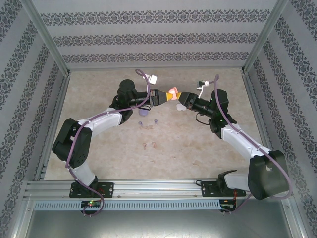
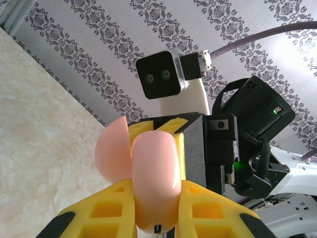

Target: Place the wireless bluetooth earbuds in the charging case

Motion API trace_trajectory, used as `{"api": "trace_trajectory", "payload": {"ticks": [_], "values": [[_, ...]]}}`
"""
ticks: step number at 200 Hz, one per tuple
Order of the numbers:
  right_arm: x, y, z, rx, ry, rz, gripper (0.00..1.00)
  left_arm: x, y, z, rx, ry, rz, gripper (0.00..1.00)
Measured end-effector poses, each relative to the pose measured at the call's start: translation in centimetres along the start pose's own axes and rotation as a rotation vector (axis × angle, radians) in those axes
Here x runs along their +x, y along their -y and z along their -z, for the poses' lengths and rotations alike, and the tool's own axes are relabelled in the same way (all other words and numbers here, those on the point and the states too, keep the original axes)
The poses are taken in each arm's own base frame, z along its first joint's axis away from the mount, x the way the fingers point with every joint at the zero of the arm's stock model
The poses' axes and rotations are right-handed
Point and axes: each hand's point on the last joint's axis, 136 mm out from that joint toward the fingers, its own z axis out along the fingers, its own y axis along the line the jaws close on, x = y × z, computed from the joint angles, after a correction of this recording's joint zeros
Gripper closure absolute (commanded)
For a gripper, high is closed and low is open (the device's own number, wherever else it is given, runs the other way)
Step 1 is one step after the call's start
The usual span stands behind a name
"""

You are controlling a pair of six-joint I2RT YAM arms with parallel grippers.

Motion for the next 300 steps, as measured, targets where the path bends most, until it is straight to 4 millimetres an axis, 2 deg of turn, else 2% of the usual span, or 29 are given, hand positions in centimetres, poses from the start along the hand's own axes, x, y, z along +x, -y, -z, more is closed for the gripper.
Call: {"api": "trace_trajectory", "payload": {"ticks": [54, 96, 128, 155, 185, 213, 255, 278, 300], "values": [[-0.3, 0.0, -0.3, -0.001, 0.000, -0.020, 0.96, -0.3, -0.2, 0.0, -0.008, 0.017, -0.004, 1.00], [-0.3, 0.2, -0.4, 0.002, -0.001, -0.023, 1.00, -0.3, -0.5, -0.1, -0.014, 0.021, -0.002, 1.00], [-0.4, 0.3, -0.6, 0.010, -0.003, -0.025, 1.00, -0.4, -0.9, -0.1, -0.029, 0.034, -0.002, 0.60], [-0.7, 0.5, -0.8, 0.029, -0.001, -0.022, 1.00, -0.4, -1.7, -0.1, -0.067, 0.045, 0.008, 0.45], [-0.8, 1.3, -0.7, 0.076, -0.013, -0.002, 1.00, -0.2, -2.9, 0.3, -0.124, 0.041, 0.018, 0.37], [-1.0, 2.3, -0.6, 0.131, -0.041, 0.036, 1.00, -0.4, -3.6, 2.2, -0.209, 0.013, -0.012, 0.30], [-1.6, 2.9, -1.4, 0.193, -0.131, 0.172, 1.00, -1.8, -2.9, 3.6, -0.289, -0.097, -0.141, 0.25], [-1.7, 3.0, -1.6, 0.218, -0.189, 0.256, 1.00, -1.7, -2.4, 4.0, -0.292, -0.183, -0.190, 0.24], [-1.3, 3.1, -1.6, 0.231, -0.246, 0.323, 1.00, -1.2, -2.9, 4.2, -0.279, -0.267, -0.204, 0.24]]}}
